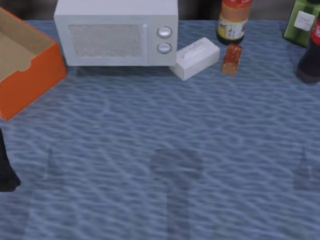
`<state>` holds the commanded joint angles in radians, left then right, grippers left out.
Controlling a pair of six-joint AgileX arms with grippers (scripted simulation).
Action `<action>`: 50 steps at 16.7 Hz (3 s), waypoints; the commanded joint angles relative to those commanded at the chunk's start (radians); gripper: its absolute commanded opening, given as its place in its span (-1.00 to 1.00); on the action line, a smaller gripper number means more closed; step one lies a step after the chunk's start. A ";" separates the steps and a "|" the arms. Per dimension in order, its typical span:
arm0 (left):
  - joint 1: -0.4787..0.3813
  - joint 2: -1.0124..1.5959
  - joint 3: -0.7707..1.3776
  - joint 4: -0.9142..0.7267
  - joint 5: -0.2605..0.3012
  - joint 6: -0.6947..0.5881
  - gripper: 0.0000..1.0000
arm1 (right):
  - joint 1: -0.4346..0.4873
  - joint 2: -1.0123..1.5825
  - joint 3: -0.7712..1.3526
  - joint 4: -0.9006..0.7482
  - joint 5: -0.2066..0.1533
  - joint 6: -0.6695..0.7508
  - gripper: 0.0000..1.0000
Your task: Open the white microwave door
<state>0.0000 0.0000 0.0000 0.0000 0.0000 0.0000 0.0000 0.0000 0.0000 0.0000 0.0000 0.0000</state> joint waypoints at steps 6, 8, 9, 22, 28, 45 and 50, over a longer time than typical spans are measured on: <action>-0.031 0.100 0.102 -0.057 -0.011 -0.027 1.00 | 0.000 0.000 0.000 0.000 0.000 0.000 1.00; -0.060 0.211 0.215 -0.119 -0.025 -0.053 1.00 | 0.000 0.000 0.000 0.000 0.000 0.000 1.00; -0.078 0.280 0.287 -0.158 -0.034 -0.069 1.00 | 0.000 0.000 0.000 0.000 0.000 0.000 1.00; -0.384 1.587 1.643 -0.889 -0.195 -0.335 1.00 | 0.000 0.000 0.000 0.000 0.000 0.000 1.00; -0.503 2.085 2.186 -1.153 -0.251 -0.444 1.00 | 0.000 0.000 0.000 0.000 0.000 0.000 1.00; -0.529 2.352 2.363 -1.108 -0.258 -0.473 1.00 | 0.000 0.000 0.000 0.000 0.000 0.000 1.00; -0.515 2.389 2.328 -1.039 -0.251 -0.460 1.00 | 0.000 0.000 0.000 0.000 0.000 0.000 1.00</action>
<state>-0.5145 2.3888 2.3282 -1.0389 -0.2513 -0.4598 0.0000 0.0000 0.0000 0.0000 0.0000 0.0000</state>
